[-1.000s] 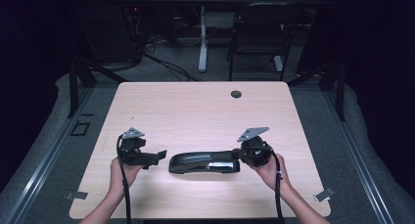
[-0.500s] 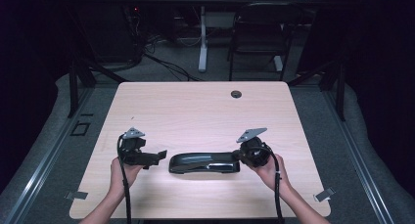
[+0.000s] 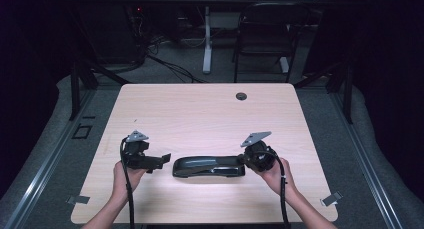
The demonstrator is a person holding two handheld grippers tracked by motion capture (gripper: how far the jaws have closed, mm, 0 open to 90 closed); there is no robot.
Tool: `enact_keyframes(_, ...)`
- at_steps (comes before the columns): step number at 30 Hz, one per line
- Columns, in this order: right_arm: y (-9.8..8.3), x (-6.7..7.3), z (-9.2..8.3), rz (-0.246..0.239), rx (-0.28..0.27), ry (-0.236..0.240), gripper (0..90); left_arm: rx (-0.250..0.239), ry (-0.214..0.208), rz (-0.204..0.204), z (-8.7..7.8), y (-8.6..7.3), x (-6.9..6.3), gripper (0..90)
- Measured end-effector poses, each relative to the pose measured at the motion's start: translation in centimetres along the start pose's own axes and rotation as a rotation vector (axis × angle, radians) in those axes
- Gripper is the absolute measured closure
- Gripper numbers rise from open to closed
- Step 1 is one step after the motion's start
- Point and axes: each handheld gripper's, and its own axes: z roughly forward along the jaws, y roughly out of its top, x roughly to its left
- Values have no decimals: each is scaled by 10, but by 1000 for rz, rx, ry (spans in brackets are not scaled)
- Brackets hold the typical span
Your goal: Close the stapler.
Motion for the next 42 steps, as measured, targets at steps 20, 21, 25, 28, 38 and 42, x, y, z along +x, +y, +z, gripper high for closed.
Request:
enact_keyframes(20,9,1,-19,-13,-100,20,808,0,-10,-1,-2,-1,2,0)
enact_keyframes(21,9,1,-22,-12,-101,20,781,1,-9,-2,-2,-1,2,0)
enact_keyframes(25,8,-3,-31,6,-115,11,619,4,-10,-2,-2,-1,2,0)
enact_keyframes(28,6,-7,-37,29,-131,2,524,1,-10,1,-2,-1,2,0)
enact_keyframes(38,-2,-20,-56,67,-143,-19,247,2,-12,-5,-3,-2,3,0)
enact_keyframes(42,-11,-27,-63,81,-142,-25,205,5,-13,-2,-1,-2,2,0)
